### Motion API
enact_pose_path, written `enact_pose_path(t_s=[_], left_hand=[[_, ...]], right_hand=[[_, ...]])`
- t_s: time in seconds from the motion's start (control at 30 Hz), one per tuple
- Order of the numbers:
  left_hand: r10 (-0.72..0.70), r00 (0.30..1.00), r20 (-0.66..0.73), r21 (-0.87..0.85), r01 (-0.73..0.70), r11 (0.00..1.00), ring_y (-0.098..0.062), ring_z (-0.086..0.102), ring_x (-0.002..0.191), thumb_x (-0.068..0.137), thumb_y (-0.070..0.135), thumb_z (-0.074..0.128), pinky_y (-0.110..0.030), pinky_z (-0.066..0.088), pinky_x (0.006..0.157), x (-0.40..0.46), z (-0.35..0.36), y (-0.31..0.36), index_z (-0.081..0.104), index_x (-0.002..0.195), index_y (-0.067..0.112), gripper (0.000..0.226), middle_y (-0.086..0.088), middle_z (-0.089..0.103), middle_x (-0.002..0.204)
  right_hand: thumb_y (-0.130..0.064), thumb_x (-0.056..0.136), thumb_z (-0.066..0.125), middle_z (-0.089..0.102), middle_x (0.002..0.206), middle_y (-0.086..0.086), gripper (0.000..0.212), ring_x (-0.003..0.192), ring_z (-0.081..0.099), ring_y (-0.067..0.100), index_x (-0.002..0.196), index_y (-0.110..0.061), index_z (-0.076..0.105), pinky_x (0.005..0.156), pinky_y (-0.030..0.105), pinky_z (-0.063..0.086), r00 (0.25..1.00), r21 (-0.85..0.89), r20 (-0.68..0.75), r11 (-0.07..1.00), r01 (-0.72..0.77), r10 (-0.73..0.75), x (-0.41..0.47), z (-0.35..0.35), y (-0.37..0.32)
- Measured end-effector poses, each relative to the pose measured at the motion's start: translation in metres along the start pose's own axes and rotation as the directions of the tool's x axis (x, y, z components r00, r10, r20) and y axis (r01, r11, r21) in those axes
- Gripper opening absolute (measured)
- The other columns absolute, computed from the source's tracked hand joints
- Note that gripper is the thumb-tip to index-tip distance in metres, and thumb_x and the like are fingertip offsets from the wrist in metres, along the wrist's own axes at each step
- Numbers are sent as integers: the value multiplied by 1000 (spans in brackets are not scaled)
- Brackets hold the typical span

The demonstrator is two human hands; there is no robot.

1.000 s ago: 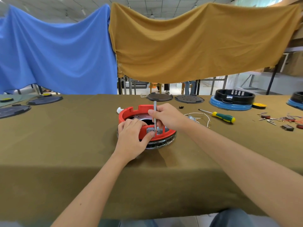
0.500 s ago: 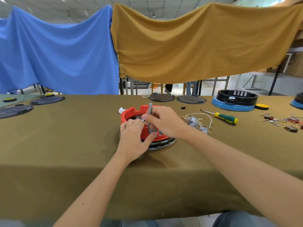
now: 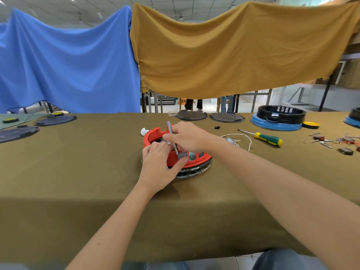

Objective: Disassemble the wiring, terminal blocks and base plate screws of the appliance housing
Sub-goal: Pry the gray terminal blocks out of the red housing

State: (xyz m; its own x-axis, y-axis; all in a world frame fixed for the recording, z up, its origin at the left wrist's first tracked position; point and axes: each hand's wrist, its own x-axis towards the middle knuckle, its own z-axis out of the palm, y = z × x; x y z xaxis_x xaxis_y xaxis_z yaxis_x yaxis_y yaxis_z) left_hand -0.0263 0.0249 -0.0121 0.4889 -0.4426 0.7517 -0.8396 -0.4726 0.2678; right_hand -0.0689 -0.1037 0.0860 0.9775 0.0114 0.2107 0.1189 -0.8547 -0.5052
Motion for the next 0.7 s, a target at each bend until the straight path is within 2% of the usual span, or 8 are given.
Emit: enact_pose_path(t_s=[0.13, 0.23, 0.3, 0.4, 0.6, 0.7], left_hand=[[6, 1000, -10, 0, -6, 1000, -10, 48, 96, 89, 53, 59, -29, 26, 97, 0, 0, 0, 62, 102, 26, 30, 14, 58, 93], [-6, 1000, -13, 5, 6, 1000, -11, 47, 93, 87, 61, 49, -30, 27, 95, 0, 0, 1, 61, 95, 24, 40, 14, 55, 87], [0, 1000, -11, 1, 0, 1000, -10, 47, 94, 87, 63, 46, -29, 27, 96, 0, 1, 2, 62, 98, 25, 43, 14, 57, 90], [7, 1000, -18, -24, -8, 1000, -8, 47, 96, 87, 62, 48, -27, 26, 97, 0, 1, 2, 61, 108, 28, 42, 18, 59, 98], [2, 999, -39, -32, -4, 999, -5, 44, 92, 87, 61, 50, -27, 26, 95, 0, 1, 2, 61, 101, 28, 38, 22, 50, 90], [3, 999, -44, -35, -5, 999, -5, 45, 93, 87, 60, 52, -26, 25, 95, -1, 1, 2, 61, 102, 28, 37, 22, 51, 89]], right_hand=[[-38, 103, 51, 58, 70, 5, 45, 61, 51, 15, 97, 4, 64, 63, 32, 45, 1000, 30, -24, 999, 16, -15, -3, 1, 3], [-39, 102, 53, 60, 64, -4, 38, 52, 53, 4, 89, -5, 64, 54, 20, 46, 993, 80, -105, 994, 70, -61, -13, 3, 12], [-36, 102, 54, 57, 64, -6, 34, 49, 48, 1, 84, -9, 63, 50, 15, 42, 990, 33, -104, 995, 98, -94, -18, 4, 16], [-35, 103, 51, 55, 66, -3, 36, 54, 45, 7, 82, -8, 62, 53, 19, 37, 991, -92, -57, 989, 114, -119, -16, 6, 14], [-39, 103, 50, 53, 67, -1, 41, 58, 46, 12, 82, -6, 63, 57, 26, 39, 998, -84, -20, 995, 52, -54, -6, 7, 8], [-40, 103, 50, 56, 71, 3, 46, 62, 49, 15, 88, 0, 66, 62, 30, 43, 999, -44, -19, 999, 28, -29, -4, 5, 9]])
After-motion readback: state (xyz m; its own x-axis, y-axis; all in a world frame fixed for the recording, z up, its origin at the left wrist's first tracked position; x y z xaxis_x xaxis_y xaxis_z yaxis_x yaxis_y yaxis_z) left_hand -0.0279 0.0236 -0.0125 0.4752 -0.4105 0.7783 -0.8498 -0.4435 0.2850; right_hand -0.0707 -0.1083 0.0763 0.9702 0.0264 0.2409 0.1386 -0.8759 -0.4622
